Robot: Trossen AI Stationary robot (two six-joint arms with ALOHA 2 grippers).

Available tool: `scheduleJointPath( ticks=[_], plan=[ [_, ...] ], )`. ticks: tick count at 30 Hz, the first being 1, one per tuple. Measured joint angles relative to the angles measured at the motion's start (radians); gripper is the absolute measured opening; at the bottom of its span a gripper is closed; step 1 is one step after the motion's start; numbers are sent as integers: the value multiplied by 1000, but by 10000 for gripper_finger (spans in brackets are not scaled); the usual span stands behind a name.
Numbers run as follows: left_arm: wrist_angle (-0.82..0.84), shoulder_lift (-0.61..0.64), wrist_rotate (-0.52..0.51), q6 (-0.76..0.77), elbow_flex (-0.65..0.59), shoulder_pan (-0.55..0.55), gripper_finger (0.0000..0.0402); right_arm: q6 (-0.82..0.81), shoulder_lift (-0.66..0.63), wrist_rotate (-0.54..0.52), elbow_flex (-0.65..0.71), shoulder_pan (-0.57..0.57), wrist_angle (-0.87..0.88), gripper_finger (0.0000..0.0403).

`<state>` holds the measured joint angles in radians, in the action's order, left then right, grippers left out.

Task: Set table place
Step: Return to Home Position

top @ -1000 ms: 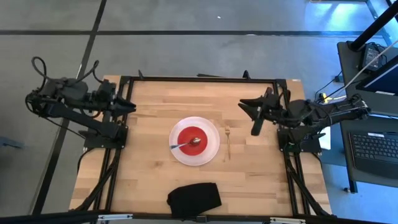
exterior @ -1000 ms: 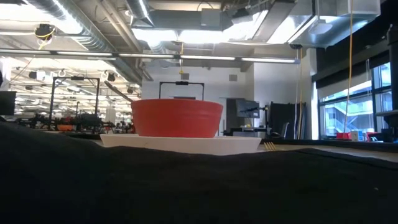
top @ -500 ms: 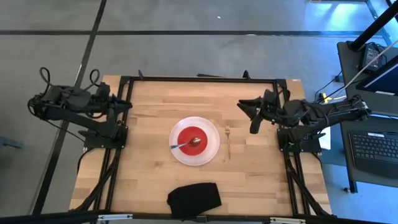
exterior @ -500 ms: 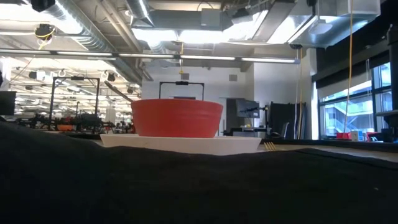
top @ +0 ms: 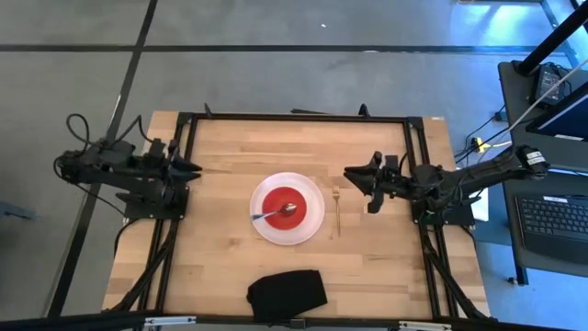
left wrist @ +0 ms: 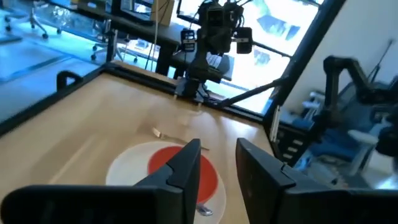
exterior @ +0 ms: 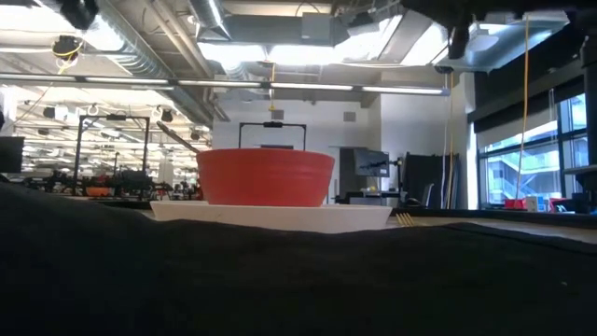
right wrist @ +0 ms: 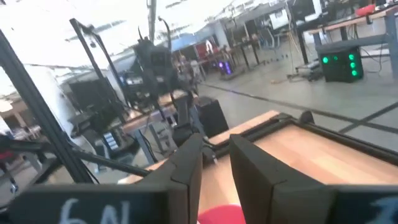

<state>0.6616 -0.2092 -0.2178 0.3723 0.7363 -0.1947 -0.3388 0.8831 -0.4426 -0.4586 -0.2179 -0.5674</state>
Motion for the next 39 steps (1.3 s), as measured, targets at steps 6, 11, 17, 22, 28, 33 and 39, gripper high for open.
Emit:
scheduleJointPath(
  ticks=[6,11,17,22,28,33,39],
  plan=[
    [-195,193,20,-9,-207,0,102,-29,-82,2,99,0,-21,85],
    [-262,202,35,-9,-298,0,99,-49,-151,2,139,0,-21,85],
    [-513,207,112,-65,-429,0,88,-55,-212,2,189,0,-13,85],
    [-595,206,117,-68,-513,0,81,-88,-233,6,217,0,-18,85],
    [-734,206,132,-61,-594,0,74,-46,-274,36,215,0,-25,85],
    [-814,206,135,-52,-657,0,69,-23,-291,36,215,0,-24,85],
    [-843,206,135,-33,-708,0,78,-23,-291,37,215,0,-8,85]
  ],
)
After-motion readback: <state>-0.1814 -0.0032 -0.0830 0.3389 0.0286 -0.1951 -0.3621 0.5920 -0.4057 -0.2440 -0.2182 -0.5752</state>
